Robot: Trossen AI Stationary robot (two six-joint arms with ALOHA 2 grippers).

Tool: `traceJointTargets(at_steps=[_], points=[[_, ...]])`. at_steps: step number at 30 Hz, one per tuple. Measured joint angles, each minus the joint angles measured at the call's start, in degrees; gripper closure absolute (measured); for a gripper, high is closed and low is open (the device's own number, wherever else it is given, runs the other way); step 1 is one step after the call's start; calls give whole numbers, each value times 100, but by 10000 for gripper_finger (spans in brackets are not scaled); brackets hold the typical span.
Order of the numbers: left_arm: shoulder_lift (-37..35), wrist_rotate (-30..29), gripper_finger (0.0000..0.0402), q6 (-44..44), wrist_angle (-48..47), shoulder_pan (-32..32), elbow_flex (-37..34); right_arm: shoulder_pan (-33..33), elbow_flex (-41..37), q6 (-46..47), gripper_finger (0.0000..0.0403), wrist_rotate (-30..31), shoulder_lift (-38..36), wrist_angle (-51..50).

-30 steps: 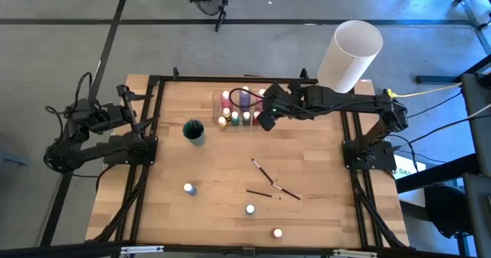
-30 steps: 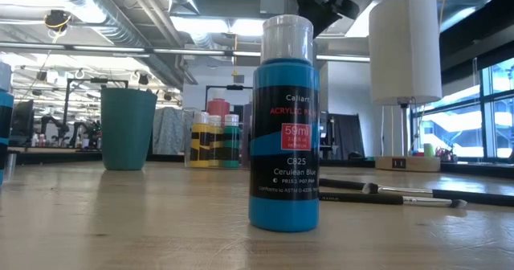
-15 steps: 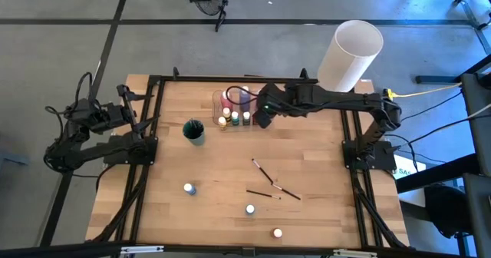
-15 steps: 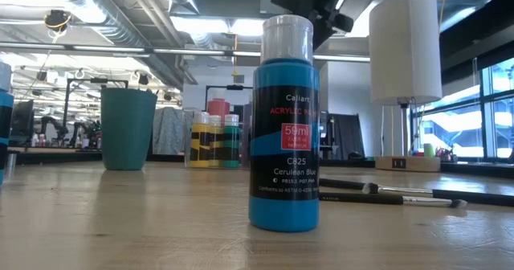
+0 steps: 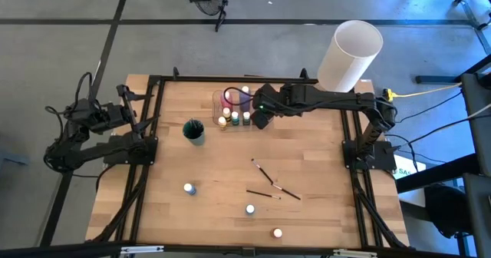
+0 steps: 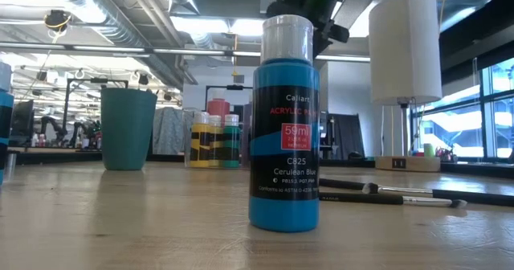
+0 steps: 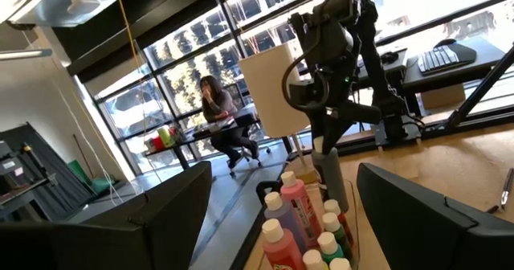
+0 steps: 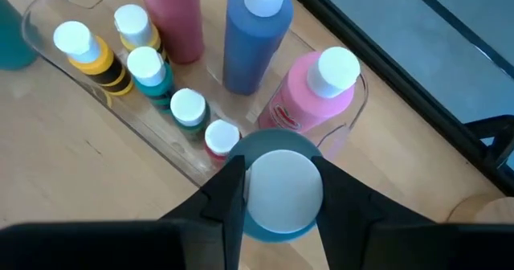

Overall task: Pick & Place Paint Supplies
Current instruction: Put the gray paint bottle into the transparent bin

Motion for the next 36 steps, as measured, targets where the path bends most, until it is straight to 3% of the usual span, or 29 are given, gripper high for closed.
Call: traceJointTargets(at_steps=[13, 36], points=[[0, -7, 93, 0, 1, 1, 0, -238, 0, 148, 284, 9, 0, -548], [0, -11, 93, 2, 1, 2, 0, -251, 0, 322, 284, -13, 0, -507]])
